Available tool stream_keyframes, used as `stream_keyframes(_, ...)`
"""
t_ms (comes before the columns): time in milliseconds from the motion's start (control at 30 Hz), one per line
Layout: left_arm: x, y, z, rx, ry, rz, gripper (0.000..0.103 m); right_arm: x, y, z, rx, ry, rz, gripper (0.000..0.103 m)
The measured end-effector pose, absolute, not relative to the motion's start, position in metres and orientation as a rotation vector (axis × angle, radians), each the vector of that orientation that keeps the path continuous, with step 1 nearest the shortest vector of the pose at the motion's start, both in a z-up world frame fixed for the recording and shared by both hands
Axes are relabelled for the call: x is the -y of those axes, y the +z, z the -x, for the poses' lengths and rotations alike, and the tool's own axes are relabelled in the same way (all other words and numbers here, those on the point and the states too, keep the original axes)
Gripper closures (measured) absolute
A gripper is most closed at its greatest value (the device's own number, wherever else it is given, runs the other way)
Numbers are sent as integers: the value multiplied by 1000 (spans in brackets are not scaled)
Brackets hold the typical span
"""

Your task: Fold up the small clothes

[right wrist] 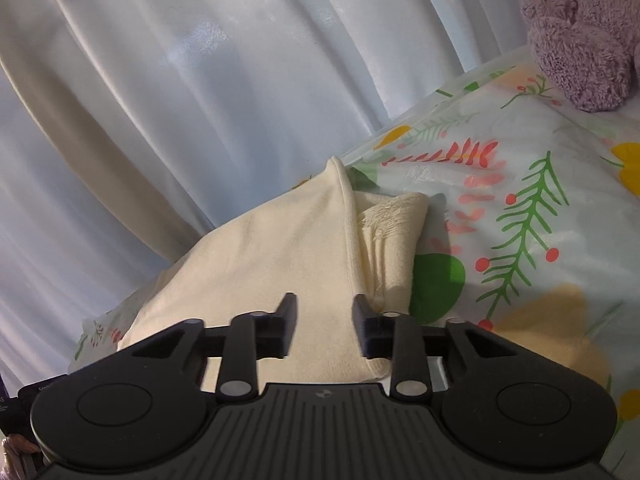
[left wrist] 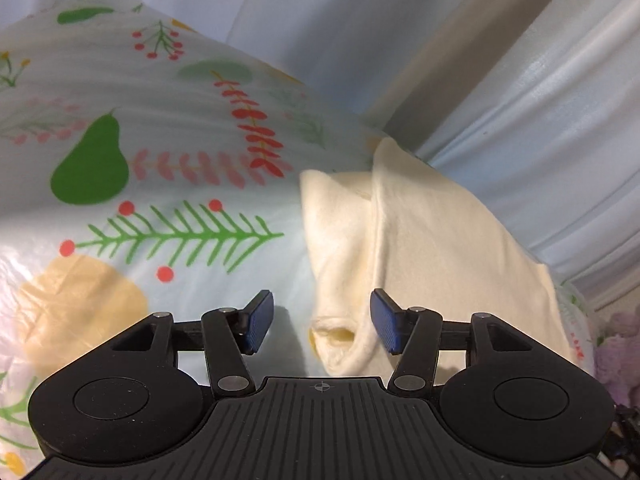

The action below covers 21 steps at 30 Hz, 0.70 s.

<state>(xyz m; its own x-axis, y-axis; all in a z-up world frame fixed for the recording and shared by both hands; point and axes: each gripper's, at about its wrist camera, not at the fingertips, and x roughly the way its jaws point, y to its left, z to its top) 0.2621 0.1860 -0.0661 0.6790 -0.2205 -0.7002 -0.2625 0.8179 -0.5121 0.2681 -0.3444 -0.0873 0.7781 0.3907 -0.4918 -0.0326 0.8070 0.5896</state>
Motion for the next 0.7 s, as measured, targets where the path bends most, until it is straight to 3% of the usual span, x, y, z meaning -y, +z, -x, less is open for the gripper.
stream_keyframes(333, -196, -87, -290, -877, -98, 836, 40, 296, -82, -255, -679, 377, -561, 41)
stream_keyframes(433, -197, -88, -296, -886, -108, 840, 46, 278, -80, -262, -709, 403, -536, 43)
stream_keyframes(467, -197, -88, -298, -892, -102, 828, 54, 270, -77, -264, -712, 401, -493, 45)
stream_keyframes(533, -196, -88, -300, -898, -97, 811, 64, 251, -73, -268, -706, 416, -400, 68)
stream_keyframes(567, -196, -89, -300, -900, -94, 803, 70, 241, -72, -270, -705, 428, -359, 72)
stream_keyframes(633, -196, -91, -302, -894, -99, 797, 71, 222, -70, -274, -700, 454, -279, 89)
stream_keyframes(700, -196, -92, -302, -885, -104, 802, 75, 203, -66, -275, -683, 461, -192, 92)
